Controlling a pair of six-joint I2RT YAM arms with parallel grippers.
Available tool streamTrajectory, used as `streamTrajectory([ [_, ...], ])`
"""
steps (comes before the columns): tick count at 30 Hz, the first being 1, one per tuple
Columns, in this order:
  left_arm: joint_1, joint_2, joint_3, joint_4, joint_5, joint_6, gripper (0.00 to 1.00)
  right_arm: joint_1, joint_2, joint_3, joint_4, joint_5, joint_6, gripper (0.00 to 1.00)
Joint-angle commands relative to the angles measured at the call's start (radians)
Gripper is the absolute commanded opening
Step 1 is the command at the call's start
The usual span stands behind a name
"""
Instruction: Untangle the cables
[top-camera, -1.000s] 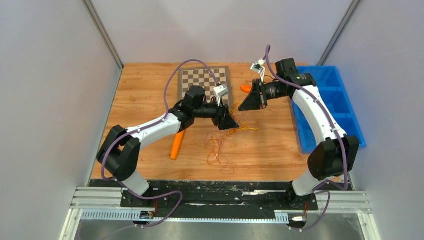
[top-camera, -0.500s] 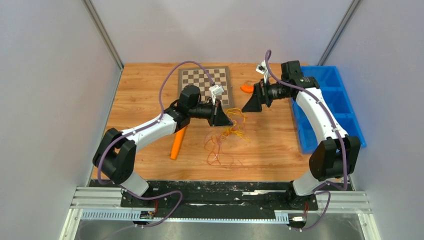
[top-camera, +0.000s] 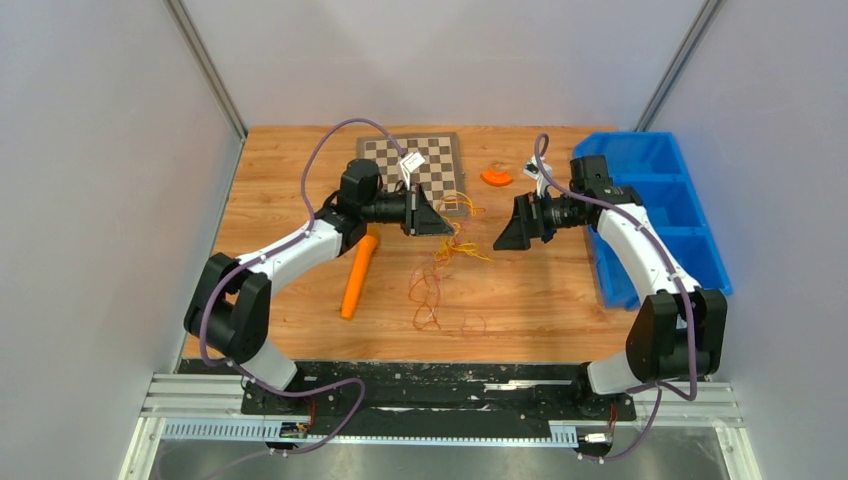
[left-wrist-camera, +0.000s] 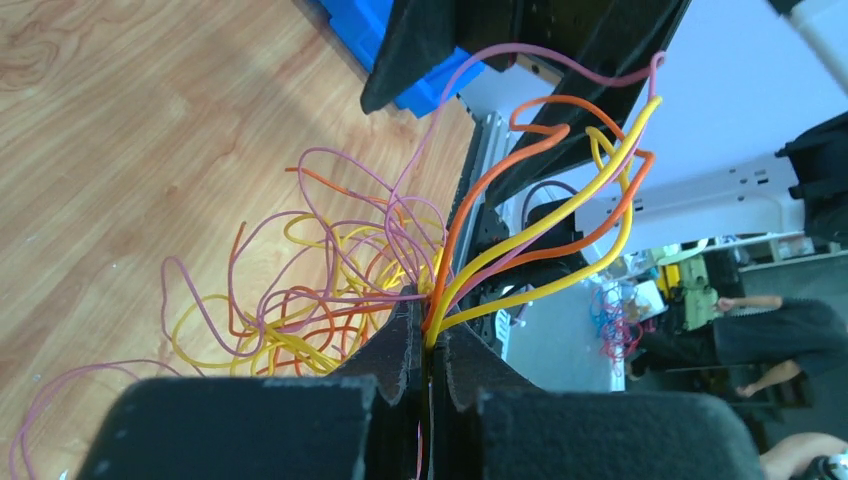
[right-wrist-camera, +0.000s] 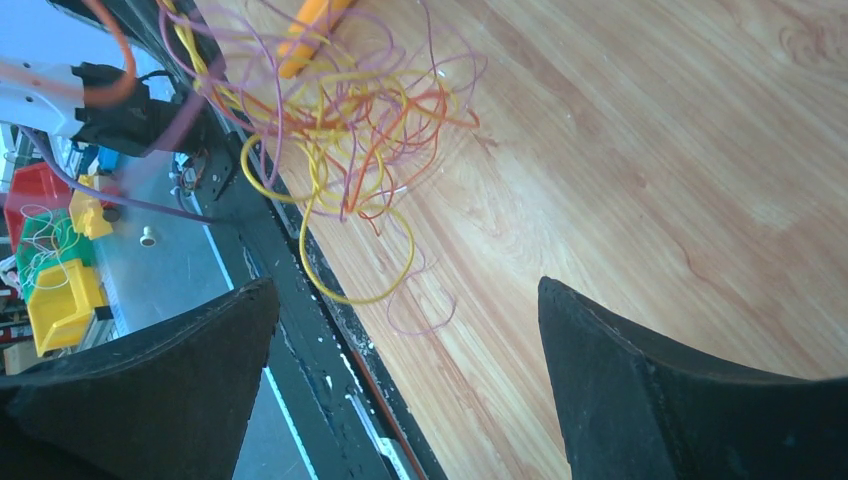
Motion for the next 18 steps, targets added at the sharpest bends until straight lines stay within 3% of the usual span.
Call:
streamTrajectory([
  [1, 0.005, 0.024, 0.003, 0.128, 0.052, -0.118, 0.00, 0.002, -0.073, -0.074, 0.183, 0.002, 0.070, 1.00],
  [4, -0.002, 0.028, -0.036, 0.201, 0.062, -0.194, 0.00, 0.020, -0.078, -0.112, 0.256, -0.037, 0.092, 1.00],
  [7, -0.029, 0.026, -0.128, 0.406, 0.051, -0.294, 0.00, 0.053, -0.095, -0.173, 0.347, -0.101, 0.134, 1.00],
  [11, -0.032, 0.068, -0.024, 0.330, 0.199, -0.340, 0.00, 0.125, -0.113, -0.136, 0.366, -0.072, 0.106, 1.00],
  [14, -0.037, 0.072, -0.053, 0.450, 0.189, -0.417, 0.00, 0.141, -0.090, -0.090, 0.379, -0.065, 0.144, 1.00],
  [18, -0.039, 0.064, -0.066, 0.468, 0.177, -0.423, 0.00, 0.158, -0.094, -0.120, 0.384, -0.061, 0.143, 1.00],
])
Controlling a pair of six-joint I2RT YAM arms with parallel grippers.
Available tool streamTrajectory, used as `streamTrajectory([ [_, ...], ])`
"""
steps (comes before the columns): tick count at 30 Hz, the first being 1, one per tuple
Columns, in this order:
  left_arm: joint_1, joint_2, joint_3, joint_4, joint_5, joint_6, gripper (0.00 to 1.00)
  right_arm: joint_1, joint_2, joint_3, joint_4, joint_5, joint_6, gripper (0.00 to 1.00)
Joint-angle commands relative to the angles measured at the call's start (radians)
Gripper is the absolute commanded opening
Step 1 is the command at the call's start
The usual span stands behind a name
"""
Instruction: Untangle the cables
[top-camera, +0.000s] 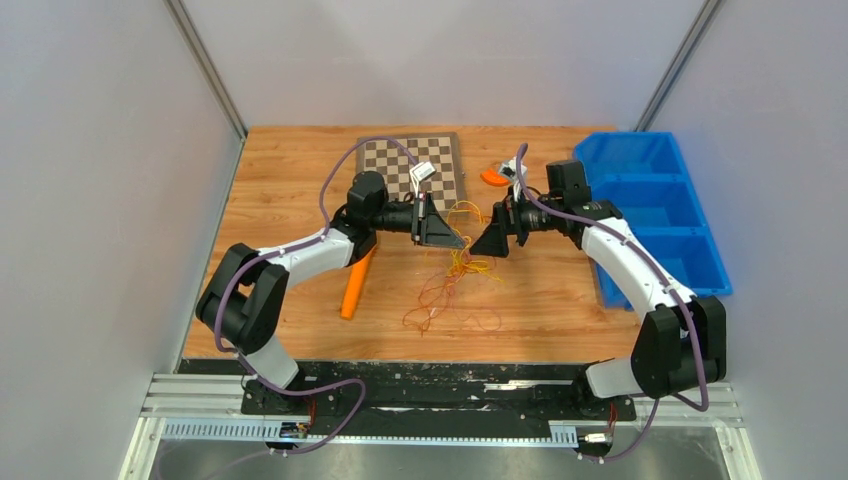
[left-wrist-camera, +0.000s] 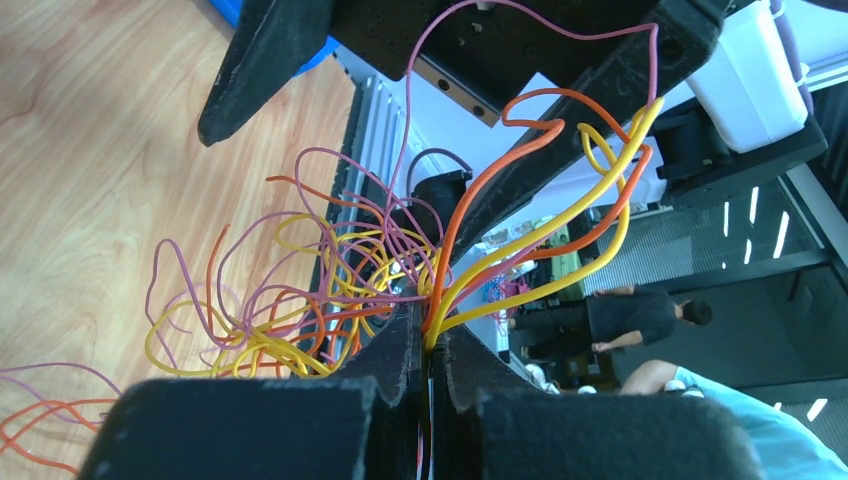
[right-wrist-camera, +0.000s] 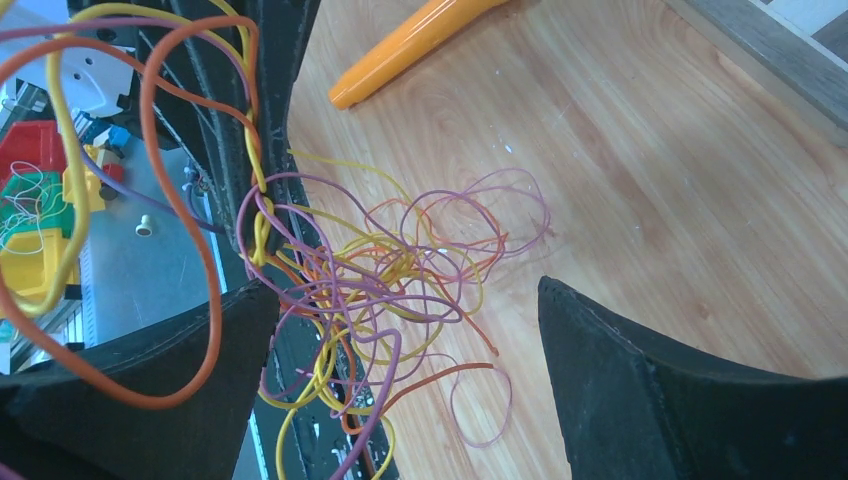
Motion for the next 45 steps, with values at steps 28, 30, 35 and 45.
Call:
streamTrajectory([
  [28, 0.356, -0.428, 0.180, -1.269, -0.230, 0.944, 0.00, -0.573, -0.190, 0.020, -0.264, 0.349, -0.304, 0.00],
  [30, 0.366, -0.450, 0.196, -1.309, -0.230, 0.982, 0.00, -0.584, -0.195, 0.040, -0.284, 0.340, -0.316, 0.00],
  [35, 0.366, -0.478, 0.198, -1.317, -0.234, 0.997, 0.00, -0.586, -0.205, 0.123, -0.315, 0.303, -0.308, 0.00],
  [45, 0.360, -0.419, 0.121, -1.292, -0.292, 1.077, 0.00, -0.647, -0.157, 0.482, -0.302, 0.216, -0.217, 0.00],
])
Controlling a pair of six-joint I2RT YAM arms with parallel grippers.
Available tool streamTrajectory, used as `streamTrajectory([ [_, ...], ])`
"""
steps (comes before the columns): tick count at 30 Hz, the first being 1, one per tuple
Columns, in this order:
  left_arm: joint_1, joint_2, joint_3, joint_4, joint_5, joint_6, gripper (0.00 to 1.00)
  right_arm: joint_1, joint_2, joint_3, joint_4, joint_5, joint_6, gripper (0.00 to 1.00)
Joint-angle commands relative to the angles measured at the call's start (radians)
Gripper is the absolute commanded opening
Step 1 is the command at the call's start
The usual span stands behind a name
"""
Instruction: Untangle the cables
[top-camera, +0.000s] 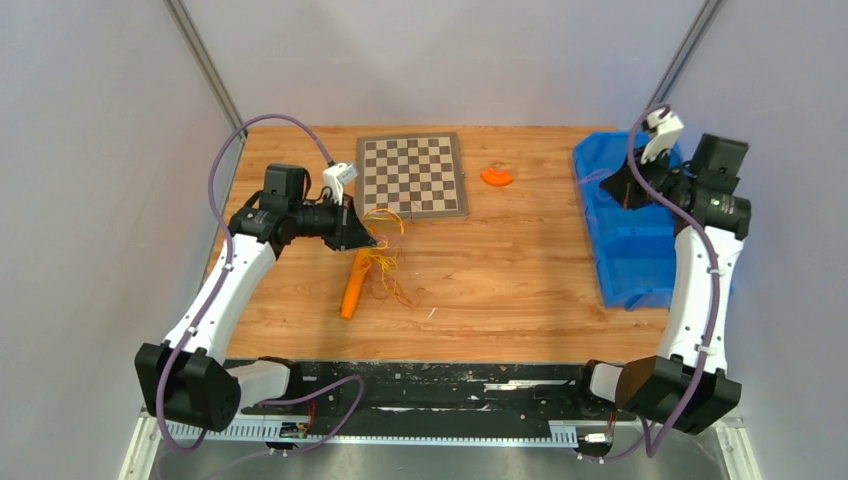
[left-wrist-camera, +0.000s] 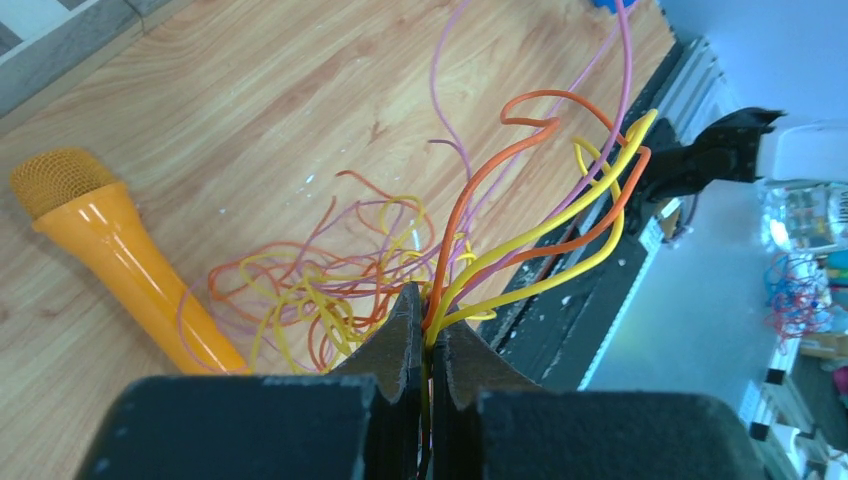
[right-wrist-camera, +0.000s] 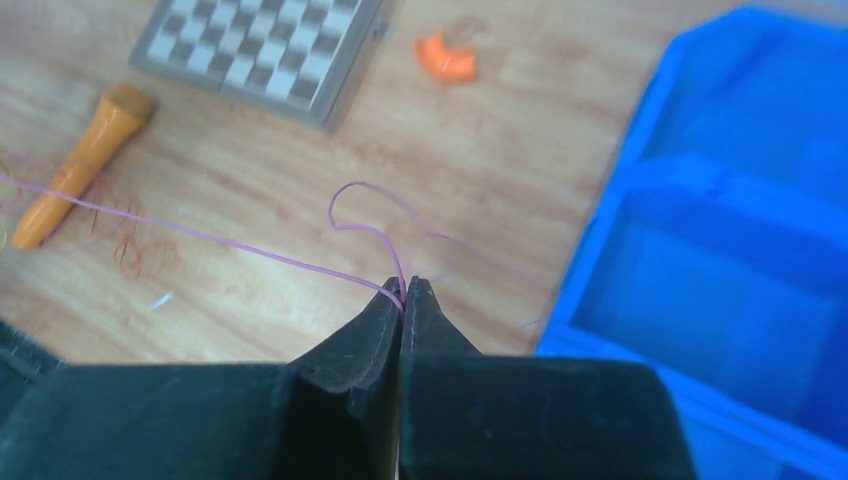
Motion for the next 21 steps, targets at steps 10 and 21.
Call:
streamTrajectory([
  [10, 0.040, -0.011, -0.195, 0.028, -0.074, 0.176, 0.13, -0.233, 0.186, 0.598, 0.130, -0.051, 0.191, 0.00],
  [21, -0.011, 0.009, -0.168, 0.080, -0.011, 0.137, 0.03, -0.256, 0.267, 0.719, 0.208, -0.016, 0.242, 0.00],
])
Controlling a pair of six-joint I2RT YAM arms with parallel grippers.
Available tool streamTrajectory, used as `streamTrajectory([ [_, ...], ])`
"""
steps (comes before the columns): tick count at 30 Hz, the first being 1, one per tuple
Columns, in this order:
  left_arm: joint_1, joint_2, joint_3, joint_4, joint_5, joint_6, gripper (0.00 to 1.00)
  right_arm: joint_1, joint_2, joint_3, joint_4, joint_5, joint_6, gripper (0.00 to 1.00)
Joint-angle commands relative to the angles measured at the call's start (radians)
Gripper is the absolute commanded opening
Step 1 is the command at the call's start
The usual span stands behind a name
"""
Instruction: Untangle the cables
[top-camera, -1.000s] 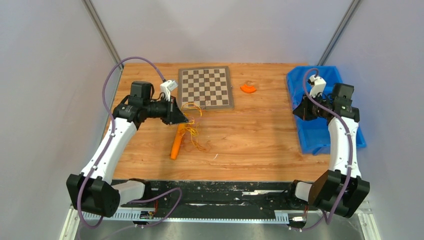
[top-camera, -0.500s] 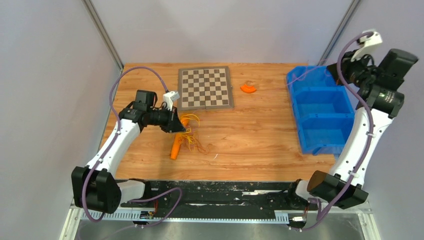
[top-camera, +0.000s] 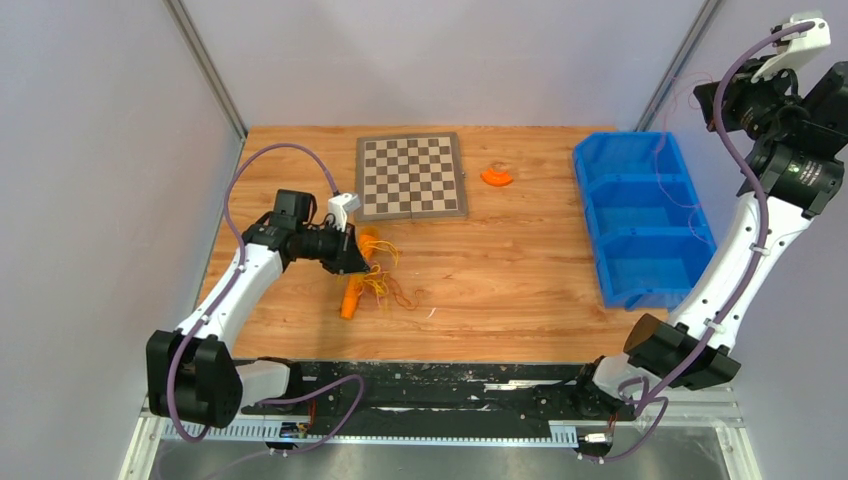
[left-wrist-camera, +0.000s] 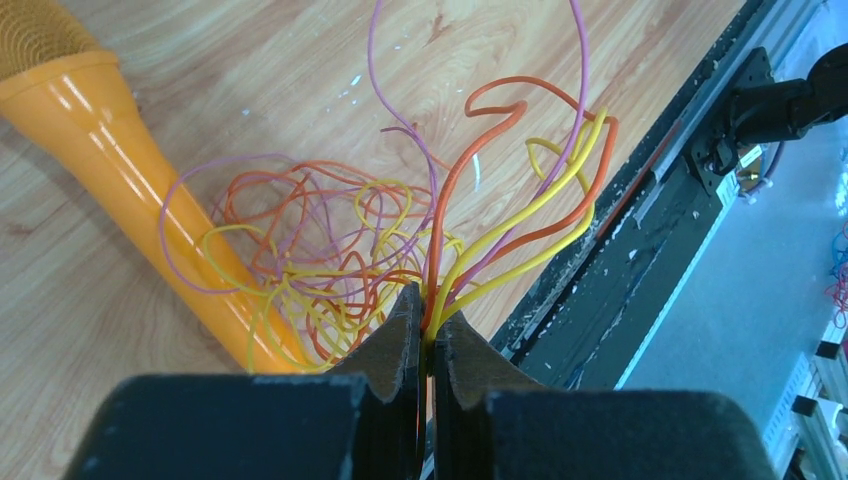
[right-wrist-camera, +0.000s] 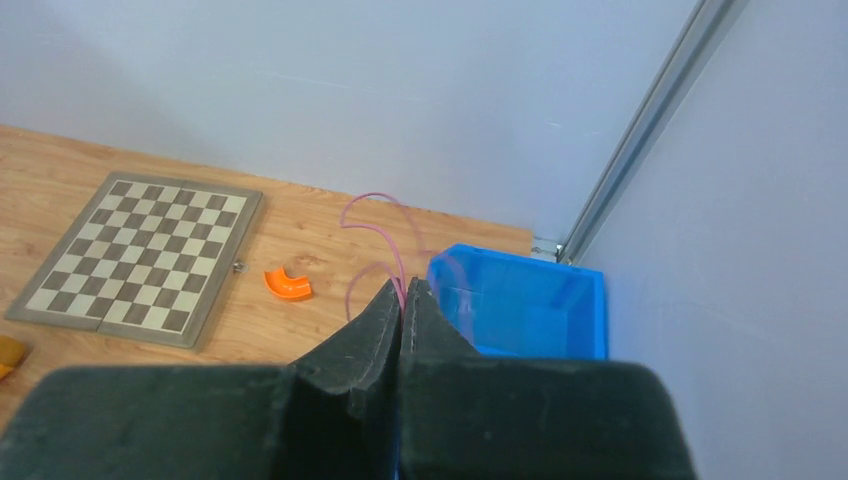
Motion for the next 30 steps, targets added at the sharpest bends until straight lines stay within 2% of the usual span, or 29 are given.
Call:
streamTrajectory([
  [1, -0.053, -0.013, 0.070, 0.062, 0.049, -0.021, 0.03, -0.010, 0.033, 0.046, 0.069, 0.027, 0.030, 0.00],
  [7, -0.177, 0.030, 0.172, 0.120, 0.033, -0.084, 0.03, -0.012, 0.142, 0.104, 0.102, 0.010, 0.062, 0.00],
  [12, -0.210, 0.107, 0.225, 0.171, 0.051, -0.130, 0.03, -0.006, 0.256, 0.227, 0.163, -0.029, 0.148, 0.00],
  [17, -0.229, 0.167, 0.243, 0.207, 0.068, -0.153, 0.03, 0.015, 0.370, 0.344, 0.234, -0.005, 0.243, 0.00],
  [25, -0.233, 0.232, 0.239, 0.251, 0.074, -0.173, 0.02, 0.025, 0.468, 0.325, 0.373, 0.088, 0.238, 0.00],
  [30, -0.232, 0.256, 0.241, 0.255, 0.074, -0.170, 0.02, 0.025, 0.488, 0.220, 0.386, 0.105, 0.180, 0.00],
])
